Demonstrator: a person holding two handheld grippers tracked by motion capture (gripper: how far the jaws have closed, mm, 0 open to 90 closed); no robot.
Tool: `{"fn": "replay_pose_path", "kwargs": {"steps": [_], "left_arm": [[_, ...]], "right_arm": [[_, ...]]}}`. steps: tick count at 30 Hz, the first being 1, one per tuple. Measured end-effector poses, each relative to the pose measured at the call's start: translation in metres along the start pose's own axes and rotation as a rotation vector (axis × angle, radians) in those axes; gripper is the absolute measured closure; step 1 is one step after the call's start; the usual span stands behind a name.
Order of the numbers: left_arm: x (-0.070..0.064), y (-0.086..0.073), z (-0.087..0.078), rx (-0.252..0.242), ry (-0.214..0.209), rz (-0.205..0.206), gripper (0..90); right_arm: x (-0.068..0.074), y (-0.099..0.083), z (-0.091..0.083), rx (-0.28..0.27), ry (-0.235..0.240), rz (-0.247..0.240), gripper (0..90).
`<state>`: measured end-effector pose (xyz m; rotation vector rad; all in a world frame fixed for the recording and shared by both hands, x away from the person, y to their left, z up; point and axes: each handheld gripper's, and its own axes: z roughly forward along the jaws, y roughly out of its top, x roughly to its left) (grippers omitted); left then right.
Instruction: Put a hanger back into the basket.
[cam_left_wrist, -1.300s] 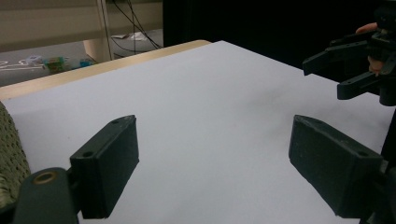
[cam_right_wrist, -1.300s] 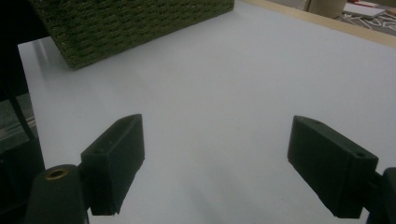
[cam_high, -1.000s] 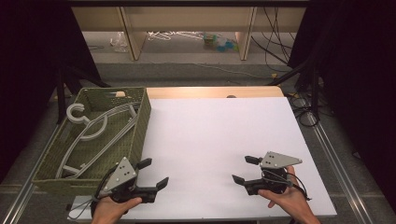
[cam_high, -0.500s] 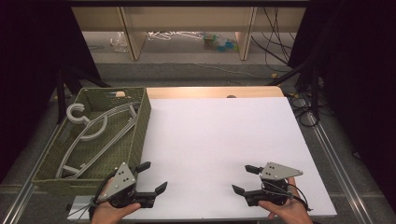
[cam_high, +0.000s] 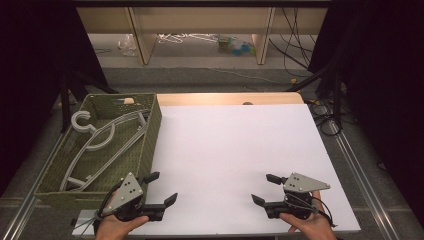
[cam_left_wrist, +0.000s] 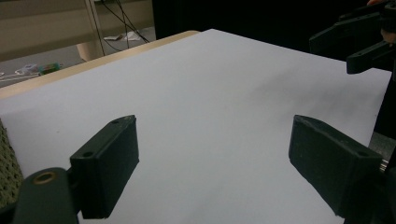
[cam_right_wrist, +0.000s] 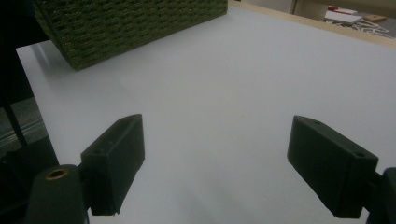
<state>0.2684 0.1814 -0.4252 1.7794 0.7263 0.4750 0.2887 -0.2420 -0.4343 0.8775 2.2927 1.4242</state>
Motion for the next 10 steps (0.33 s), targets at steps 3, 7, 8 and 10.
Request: {"fn": "replay_pose_path", "kwargs": {"steps": [3,7,8,10], "left_arm": [[0.0009,0.0002,-0.0006,-0.012,-0.001,-0.005,15.9],[0.0001,0.0003,-0.0013,-0.007,0.012,-0.023,15.9],[-0.0001,0.0003,-0.0012,-0.007,0.012,-0.026,15.9],[0.0003,0.0006,-0.0012,-0.005,0.011,-0.015,15.9]], "right_arm": [[-0.0007,0.0000,0.0007,-0.002,-0.004,-0.016,19.8],[0.0003,0.0001,0.0006,0.004,0.010,-0.004,19.6],[0.0003,0.0002,0.0005,0.002,0.010,-0.004,19.6],[0.0002,0.0002,0.0003,0.002,0.010,-0.002,19.5]]}}
